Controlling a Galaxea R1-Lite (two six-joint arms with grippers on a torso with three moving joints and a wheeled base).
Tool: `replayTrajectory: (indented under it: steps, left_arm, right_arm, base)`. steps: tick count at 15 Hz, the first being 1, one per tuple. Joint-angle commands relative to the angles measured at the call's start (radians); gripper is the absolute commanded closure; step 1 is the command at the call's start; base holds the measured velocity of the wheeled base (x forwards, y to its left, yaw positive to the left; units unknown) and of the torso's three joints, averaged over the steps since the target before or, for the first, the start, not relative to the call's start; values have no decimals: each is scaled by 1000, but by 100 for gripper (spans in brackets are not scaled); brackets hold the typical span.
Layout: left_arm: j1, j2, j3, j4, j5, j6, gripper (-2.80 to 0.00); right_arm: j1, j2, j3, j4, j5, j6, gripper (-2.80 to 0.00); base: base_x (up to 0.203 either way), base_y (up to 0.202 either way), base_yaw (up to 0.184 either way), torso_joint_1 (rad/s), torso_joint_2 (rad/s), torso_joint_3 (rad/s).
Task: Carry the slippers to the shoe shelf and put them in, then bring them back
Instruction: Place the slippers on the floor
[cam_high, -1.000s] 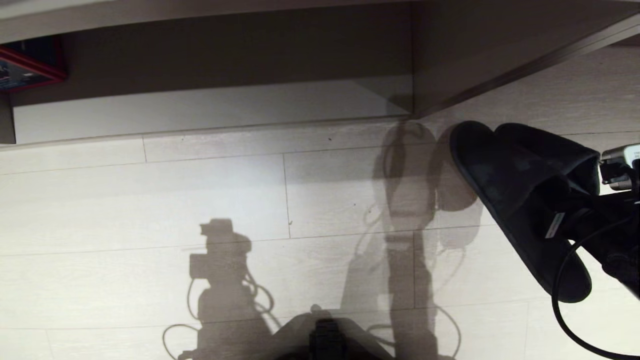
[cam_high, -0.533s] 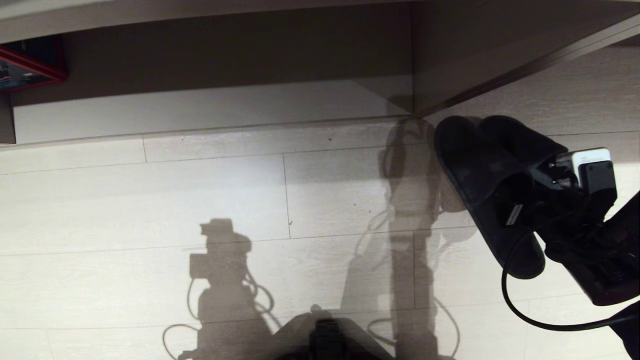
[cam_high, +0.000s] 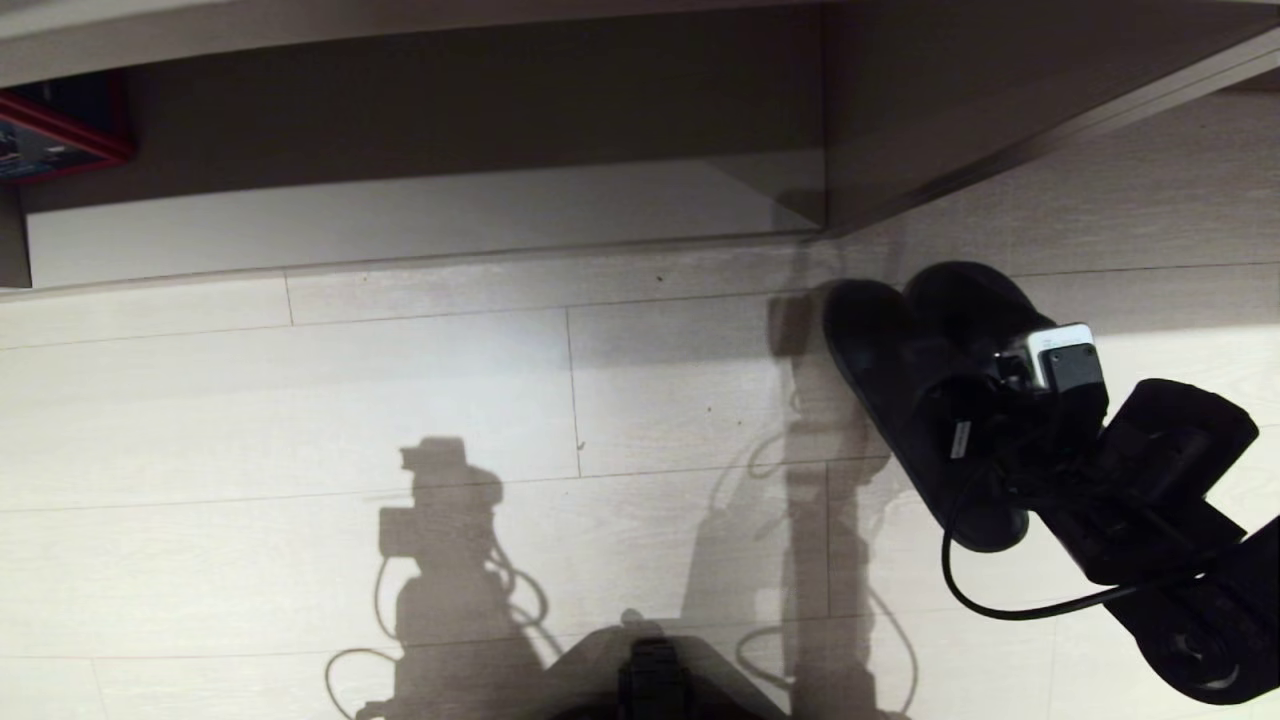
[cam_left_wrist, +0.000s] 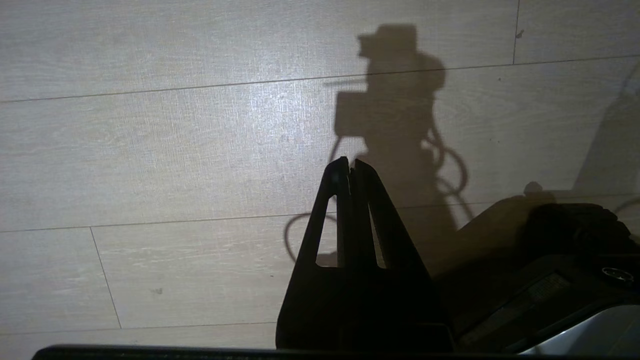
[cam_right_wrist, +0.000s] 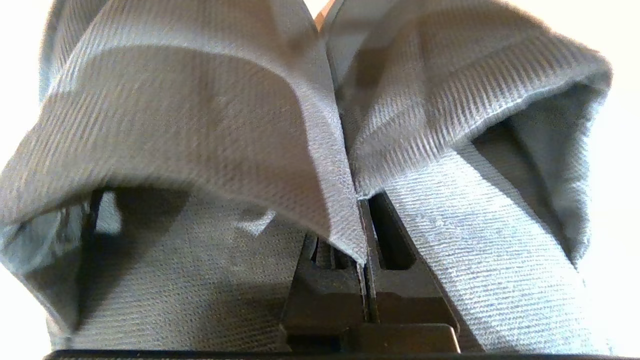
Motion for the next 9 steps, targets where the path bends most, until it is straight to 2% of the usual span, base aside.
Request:
replayTrajectory:
  steps: [1,6,9]
  left_arm:
    - [0,-1,8,-1,1,-1,0]
    - [0,-1,8,-1,1,-1,0]
    - [0,-1,8,-1,1,-2,0]
  right_arm:
    - [-5,49,-41,-9,-1,-5,-280]
    - [-3,14,-37,-9,-3,-7,-280]
    - [-3,-4,27,-9,22,-26,-280]
  base:
    - [0,0,0,0,0,0]
    - [0,0,0,0,0,0]
    - [0,0,0,0,0,0]
